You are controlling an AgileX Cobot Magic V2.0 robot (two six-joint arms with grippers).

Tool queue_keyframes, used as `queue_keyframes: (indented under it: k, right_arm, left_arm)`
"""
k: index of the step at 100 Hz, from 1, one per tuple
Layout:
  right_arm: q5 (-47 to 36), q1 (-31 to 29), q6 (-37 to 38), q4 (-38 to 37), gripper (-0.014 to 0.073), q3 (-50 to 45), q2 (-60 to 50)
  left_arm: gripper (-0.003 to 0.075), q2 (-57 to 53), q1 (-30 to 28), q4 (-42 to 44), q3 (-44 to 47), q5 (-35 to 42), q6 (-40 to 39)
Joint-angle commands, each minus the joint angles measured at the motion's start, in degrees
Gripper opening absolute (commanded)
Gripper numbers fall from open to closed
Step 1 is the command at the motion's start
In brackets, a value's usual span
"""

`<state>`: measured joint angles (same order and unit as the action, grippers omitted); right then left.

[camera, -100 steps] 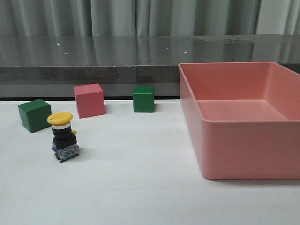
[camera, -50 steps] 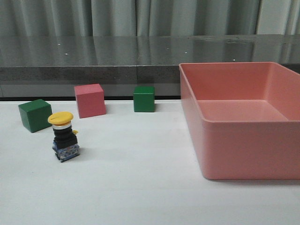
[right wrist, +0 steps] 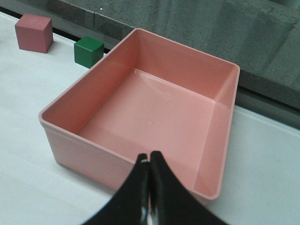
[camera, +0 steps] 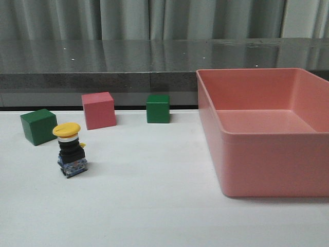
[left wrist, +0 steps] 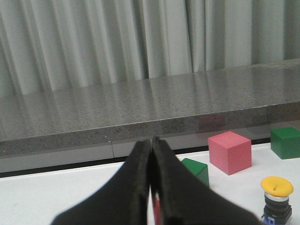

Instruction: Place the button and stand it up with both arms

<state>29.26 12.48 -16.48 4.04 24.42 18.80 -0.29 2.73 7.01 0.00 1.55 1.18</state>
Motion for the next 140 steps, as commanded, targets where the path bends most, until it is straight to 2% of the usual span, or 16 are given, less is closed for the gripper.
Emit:
queue_keyframes:
  k: [1,120,132,140]
  right_arm:
    - [-4.4,-0.4,-0.2,-0.1,-0.0062,1.4,0.4]
    - [-4.6,-0.4,-0.2,-0.1,-0.0062,0.1,-0.4]
    - [-6.8,-0.7,0.6,-0.1,-0.0062,-1.8,-3.0]
    - [-9.9,-2.2,3.8,-0.1,-0.0062,-4.0,-6.2]
  left_arm:
    - [-0.0020,-1.8,-0.9,0.0,2.6,4.5,-0.7]
    - [-0.0020,-1.8,-1.0,0.0,2.6,4.5,-0.7]
    - [-0.0020,-1.8,-1.0,0.0,2.6,4.5,-0.7]
    - [-0.0020,-1.8,-1.0,0.0,2.6,4.5,-0.7]
